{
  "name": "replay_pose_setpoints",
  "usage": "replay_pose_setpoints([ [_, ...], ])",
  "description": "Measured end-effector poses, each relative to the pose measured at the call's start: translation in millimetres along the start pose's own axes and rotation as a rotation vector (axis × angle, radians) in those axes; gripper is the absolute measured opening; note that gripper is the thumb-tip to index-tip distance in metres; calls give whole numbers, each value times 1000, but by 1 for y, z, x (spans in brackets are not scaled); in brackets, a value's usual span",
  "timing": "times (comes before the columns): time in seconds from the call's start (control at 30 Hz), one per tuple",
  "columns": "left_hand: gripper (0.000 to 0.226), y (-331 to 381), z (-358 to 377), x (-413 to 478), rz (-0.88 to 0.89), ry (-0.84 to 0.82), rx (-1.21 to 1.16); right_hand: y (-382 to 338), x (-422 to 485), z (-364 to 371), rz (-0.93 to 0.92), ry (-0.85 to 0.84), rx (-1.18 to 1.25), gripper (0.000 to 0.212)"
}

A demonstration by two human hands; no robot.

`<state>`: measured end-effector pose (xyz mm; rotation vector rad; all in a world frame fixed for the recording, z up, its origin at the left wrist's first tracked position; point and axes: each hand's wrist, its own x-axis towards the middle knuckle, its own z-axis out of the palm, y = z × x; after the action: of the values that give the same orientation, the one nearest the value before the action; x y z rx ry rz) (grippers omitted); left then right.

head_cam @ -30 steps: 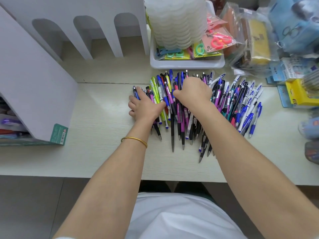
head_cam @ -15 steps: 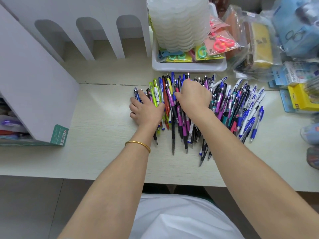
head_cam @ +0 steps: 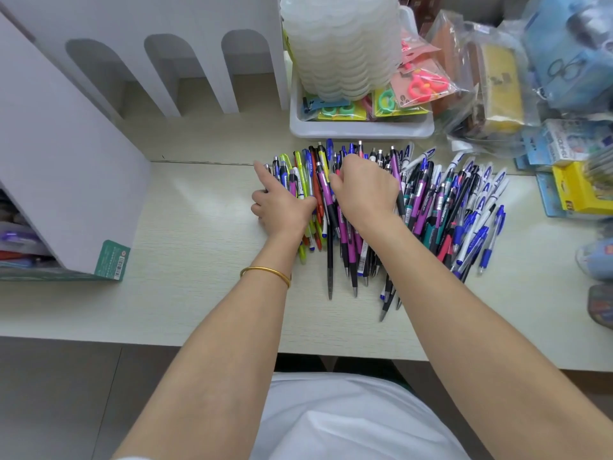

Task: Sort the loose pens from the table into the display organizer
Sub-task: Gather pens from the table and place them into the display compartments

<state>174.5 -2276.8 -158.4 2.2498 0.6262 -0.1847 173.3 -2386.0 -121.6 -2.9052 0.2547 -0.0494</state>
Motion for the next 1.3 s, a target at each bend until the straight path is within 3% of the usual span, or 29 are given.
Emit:
replay_pose_setpoints([
  [0.37, 103, -1, 0, 8, -78, -29, -63, -4, -4, -2, -24, -34, 45, 23],
  [0.57, 108, 2, -2, 7, -84, -51, -79, -4, -6, 0, -24, -31, 51, 25],
  [0.83, 71, 4, -3, 5, -58, -54, -103, -5, -9, -1, -24, -28, 44, 26],
  [0.97, 77, 6, -5, 5, -51, -76, -143, -5, -10, -1, -23, -28, 50, 26],
  [1.17, 59, 4, -10, 7, -119, -129, -217, -6, -9, -1, -19, -34, 63, 25],
  [1.3, 64, 4, -11, 8, -131, -142, -256, -5, -8, -1, -16, -41, 66, 26],
])
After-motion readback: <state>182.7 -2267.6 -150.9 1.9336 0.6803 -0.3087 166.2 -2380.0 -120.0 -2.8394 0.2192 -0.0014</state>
